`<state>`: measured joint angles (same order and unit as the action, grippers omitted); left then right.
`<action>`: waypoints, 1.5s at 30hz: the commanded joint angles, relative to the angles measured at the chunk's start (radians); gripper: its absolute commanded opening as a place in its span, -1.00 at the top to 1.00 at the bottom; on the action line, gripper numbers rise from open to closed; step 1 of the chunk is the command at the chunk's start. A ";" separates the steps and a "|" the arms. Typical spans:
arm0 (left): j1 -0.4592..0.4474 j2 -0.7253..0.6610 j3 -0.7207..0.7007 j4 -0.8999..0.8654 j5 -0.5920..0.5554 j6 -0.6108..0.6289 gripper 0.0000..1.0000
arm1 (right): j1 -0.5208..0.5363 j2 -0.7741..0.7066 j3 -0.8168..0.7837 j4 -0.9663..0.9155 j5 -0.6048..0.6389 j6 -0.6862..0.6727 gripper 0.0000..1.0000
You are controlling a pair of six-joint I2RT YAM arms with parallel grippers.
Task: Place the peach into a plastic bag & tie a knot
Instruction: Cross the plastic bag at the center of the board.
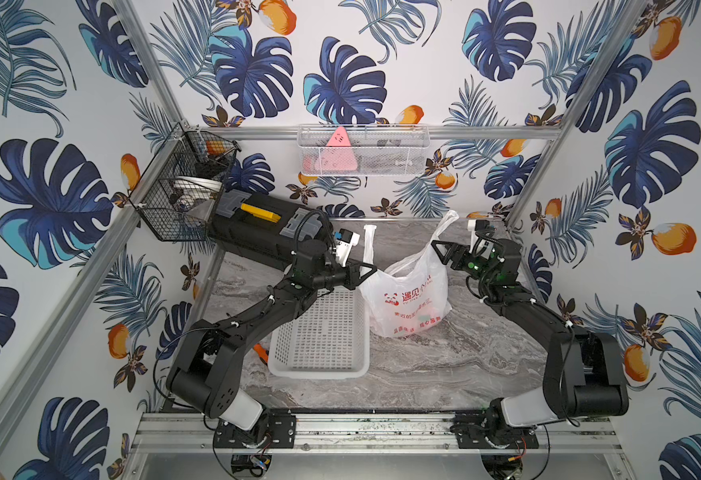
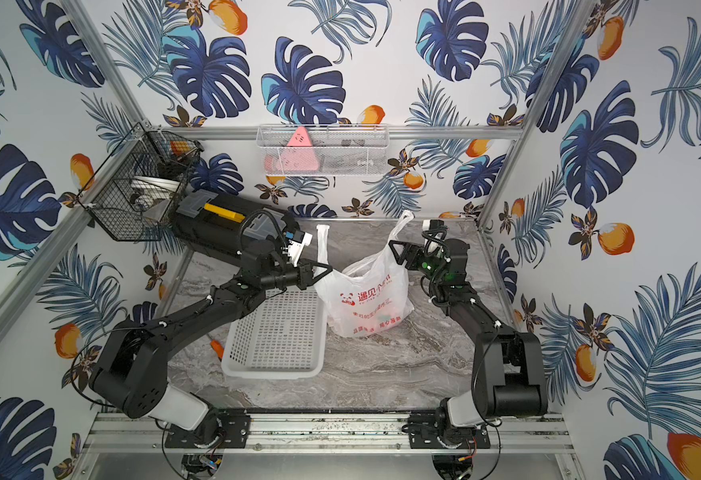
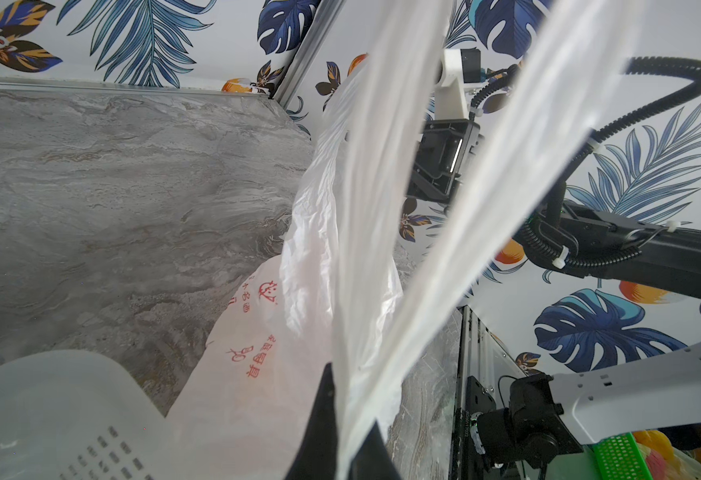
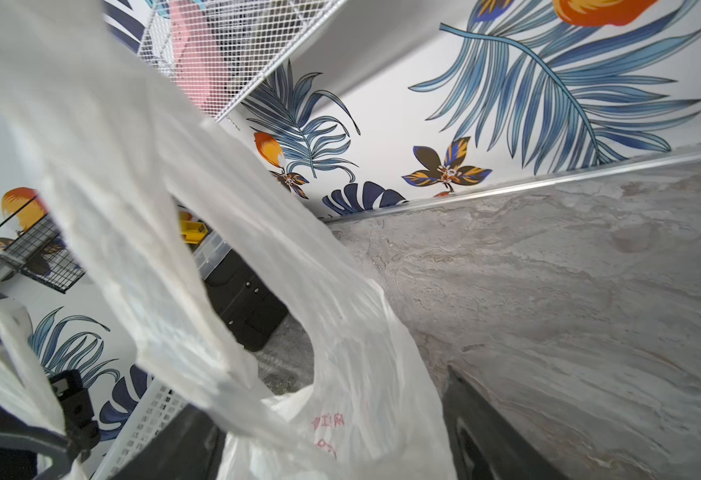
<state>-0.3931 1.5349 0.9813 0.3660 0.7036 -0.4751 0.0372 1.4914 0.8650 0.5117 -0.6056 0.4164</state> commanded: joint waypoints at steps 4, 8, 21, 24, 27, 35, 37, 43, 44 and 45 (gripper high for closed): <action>0.000 0.006 0.008 0.032 0.015 -0.011 1.00 | -0.002 0.055 0.047 0.068 -0.102 -0.044 -0.65; -0.002 0.016 0.009 0.046 0.016 -0.028 1.00 | -0.002 0.098 0.068 0.083 -0.115 -0.020 -0.59; -0.003 0.055 0.147 -0.219 -0.028 0.041 1.00 | 0.012 -0.038 -0.086 0.175 -0.020 0.107 0.59; -0.009 0.100 0.230 -0.364 -0.009 0.071 1.00 | 0.072 -0.161 -0.083 -0.080 0.110 -0.042 0.72; -0.036 0.144 0.311 -0.487 0.036 0.098 0.99 | 0.167 -0.265 -0.044 -0.324 0.264 -0.204 0.75; -0.099 0.242 0.490 -0.710 0.212 0.172 0.91 | 0.319 -0.347 0.072 -0.707 0.460 -0.435 0.80; -0.095 0.260 0.531 -0.793 0.217 0.233 0.88 | 0.365 -0.346 0.087 -0.769 0.508 -0.492 0.80; -0.094 0.306 0.609 -0.932 0.280 0.334 0.84 | 0.469 -0.310 0.139 -0.879 0.539 -0.607 0.80; -0.092 0.306 0.604 -0.922 0.295 0.336 0.81 | 0.476 -0.301 0.150 -0.892 0.532 -0.618 0.80; -0.090 0.307 0.603 -0.921 0.302 0.339 0.78 | 0.483 -0.294 0.162 -0.904 0.524 -0.629 0.80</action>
<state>-0.4862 1.8400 1.5764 -0.4992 0.9398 -0.2001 0.5076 1.1835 1.0000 -0.3103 -0.0944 -0.1322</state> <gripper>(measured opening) 0.095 0.100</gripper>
